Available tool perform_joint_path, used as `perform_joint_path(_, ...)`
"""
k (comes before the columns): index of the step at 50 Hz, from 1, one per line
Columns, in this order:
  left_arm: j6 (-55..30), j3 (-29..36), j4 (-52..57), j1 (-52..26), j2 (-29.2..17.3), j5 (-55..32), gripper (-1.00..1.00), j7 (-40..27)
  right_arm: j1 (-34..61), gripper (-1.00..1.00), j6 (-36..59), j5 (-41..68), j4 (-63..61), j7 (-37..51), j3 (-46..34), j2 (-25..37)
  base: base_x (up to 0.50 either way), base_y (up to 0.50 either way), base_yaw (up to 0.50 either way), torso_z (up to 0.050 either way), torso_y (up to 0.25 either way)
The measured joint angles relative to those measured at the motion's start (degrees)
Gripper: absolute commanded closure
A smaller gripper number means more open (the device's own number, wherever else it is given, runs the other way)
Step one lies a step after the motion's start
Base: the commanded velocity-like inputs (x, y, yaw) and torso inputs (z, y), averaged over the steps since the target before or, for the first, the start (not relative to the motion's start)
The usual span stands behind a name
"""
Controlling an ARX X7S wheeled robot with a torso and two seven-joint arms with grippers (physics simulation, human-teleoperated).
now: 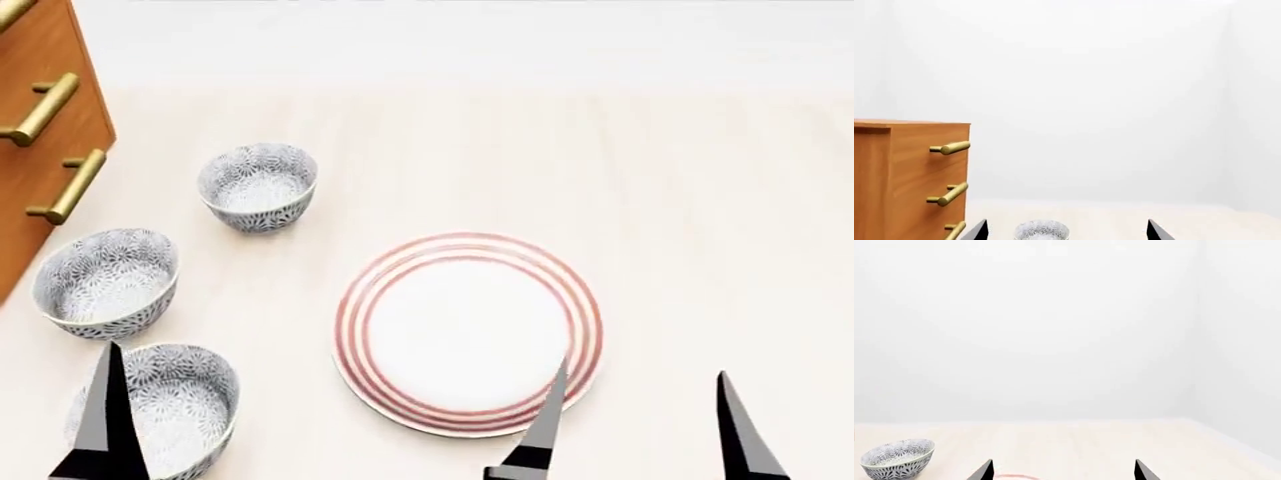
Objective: Open the top drawer of the cabinet.
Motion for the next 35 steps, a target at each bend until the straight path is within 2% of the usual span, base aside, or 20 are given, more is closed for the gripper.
perform_joint_path(25,-1.32,0.03,2.49,-0.02,-1.45,-2.39,-1.0,-1.52,-0.45,-1.0,0.5,1.5,-1.35,1.49,0.49,1.25,0.5,0.0,0.0,0.0,0.001)
perform_joint_path(30,-0.82,0.01,2.05,-0.06,-1.7,-2.67,-1.0,-1.62,-0.48,-1.0,0.29,2.18,-1.41,1.93,1.07,1.21,0.0,0.0,0.0,0.0,0.0)
perform_joint_path(35,-0.33,0.13,1.66,-0.04,-1.9,-2.91,-1.0,-1.68,-0.49,-1.0,0.54,1.74,-1.61,2.5,0.99,1.55,0.0,0.5,0.0,0.0,0.0)
